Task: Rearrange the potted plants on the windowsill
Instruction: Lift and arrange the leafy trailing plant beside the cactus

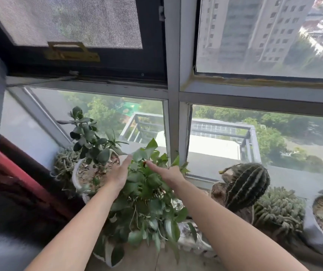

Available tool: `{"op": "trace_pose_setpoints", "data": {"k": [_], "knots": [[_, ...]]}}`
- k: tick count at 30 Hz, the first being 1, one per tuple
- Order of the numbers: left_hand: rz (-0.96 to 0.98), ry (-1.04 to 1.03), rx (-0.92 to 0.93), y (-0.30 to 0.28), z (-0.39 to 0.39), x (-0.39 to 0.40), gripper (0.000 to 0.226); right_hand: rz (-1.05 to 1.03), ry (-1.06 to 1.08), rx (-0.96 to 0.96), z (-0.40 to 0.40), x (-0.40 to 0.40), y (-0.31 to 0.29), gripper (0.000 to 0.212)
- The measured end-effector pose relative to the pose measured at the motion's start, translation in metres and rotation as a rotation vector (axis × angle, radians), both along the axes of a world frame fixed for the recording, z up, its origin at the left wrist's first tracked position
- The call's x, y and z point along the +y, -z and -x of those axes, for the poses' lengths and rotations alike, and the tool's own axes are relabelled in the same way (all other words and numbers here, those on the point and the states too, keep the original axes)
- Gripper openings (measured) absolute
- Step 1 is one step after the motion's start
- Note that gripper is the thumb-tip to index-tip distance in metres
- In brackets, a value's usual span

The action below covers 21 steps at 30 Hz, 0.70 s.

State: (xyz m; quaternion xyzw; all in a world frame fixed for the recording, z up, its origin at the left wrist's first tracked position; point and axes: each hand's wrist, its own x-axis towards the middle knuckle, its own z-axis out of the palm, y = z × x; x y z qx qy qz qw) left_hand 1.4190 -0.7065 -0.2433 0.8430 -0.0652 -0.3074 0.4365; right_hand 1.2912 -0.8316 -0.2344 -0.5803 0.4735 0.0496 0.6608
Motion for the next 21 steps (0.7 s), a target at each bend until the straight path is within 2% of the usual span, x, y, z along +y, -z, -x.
{"op": "trace_pose_setpoints", "data": {"k": [4,7,8,12,15,18,21], "knots": [[0.029,0.013,0.075,0.017,-0.004,-0.009,0.085,-0.065,0.014,-0.013,-0.007,-0.003,0.015,0.151],[0.117,0.037,0.168,0.025,-0.008,-0.011,0.049,-0.106,0.034,-0.017,-0.010,-0.005,0.025,0.153],[0.145,0.054,0.185,0.028,-0.009,-0.013,0.044,-0.119,0.034,-0.022,-0.011,-0.005,0.027,0.152],[0.170,0.108,0.228,0.033,-0.016,-0.016,0.048,-0.178,0.054,-0.060,-0.011,-0.001,0.033,0.141],[0.155,0.057,0.236,0.037,-0.021,-0.015,0.064,-0.199,0.081,-0.082,-0.011,0.003,0.036,0.135],[0.140,0.055,0.260,0.034,-0.020,-0.015,0.090,-0.223,0.110,-0.086,-0.011,0.005,0.036,0.133],[0.143,0.064,0.254,0.034,-0.019,-0.016,0.088,-0.247,0.136,-0.098,-0.010,0.007,0.035,0.131]]}}
